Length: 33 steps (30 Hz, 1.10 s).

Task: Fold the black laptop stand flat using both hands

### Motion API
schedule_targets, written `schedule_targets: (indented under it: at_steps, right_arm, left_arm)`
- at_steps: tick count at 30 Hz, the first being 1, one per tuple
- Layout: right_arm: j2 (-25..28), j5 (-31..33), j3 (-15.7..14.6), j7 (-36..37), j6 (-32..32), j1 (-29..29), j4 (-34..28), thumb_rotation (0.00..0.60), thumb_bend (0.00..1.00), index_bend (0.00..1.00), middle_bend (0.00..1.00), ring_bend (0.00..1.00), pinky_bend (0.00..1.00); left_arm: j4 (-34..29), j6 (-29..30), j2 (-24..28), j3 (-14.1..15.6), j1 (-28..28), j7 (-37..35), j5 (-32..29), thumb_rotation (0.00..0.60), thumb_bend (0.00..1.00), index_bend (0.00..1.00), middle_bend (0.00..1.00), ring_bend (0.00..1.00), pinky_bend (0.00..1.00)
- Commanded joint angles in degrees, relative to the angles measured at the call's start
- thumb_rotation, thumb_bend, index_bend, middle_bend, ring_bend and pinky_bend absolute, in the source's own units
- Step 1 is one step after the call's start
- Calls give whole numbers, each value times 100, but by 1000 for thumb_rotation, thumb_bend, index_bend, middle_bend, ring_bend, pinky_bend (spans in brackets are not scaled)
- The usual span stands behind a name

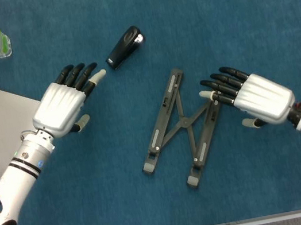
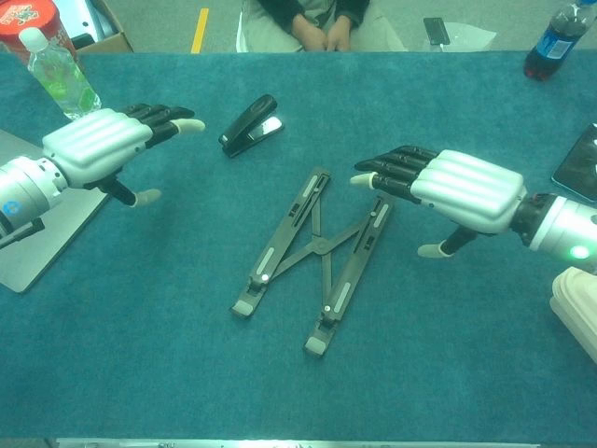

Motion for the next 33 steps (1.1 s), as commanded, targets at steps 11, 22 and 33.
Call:
schedule_targets:
  at_steps: [11,22,33]
  right_arm:
    - [-718,45,96,-200,-172,245,804,600,115,0,6,0,78]
    - [-1199,114,141,-276,-283,430,1337,600,115,0,6,0,78]
    - [-1626,263,262,-342,-403,635,1734,600,115,0,6,0,78]
  left_arm:
    - [-148,63,224,-87,104,-55,39,600,293,0,0,0,74]
    - [-154,79,333,-103,191,-146,84,600,293,0,0,0,74]
    - [-133,142,412,-110,286,-267,161,600,293,0,0,0,74]
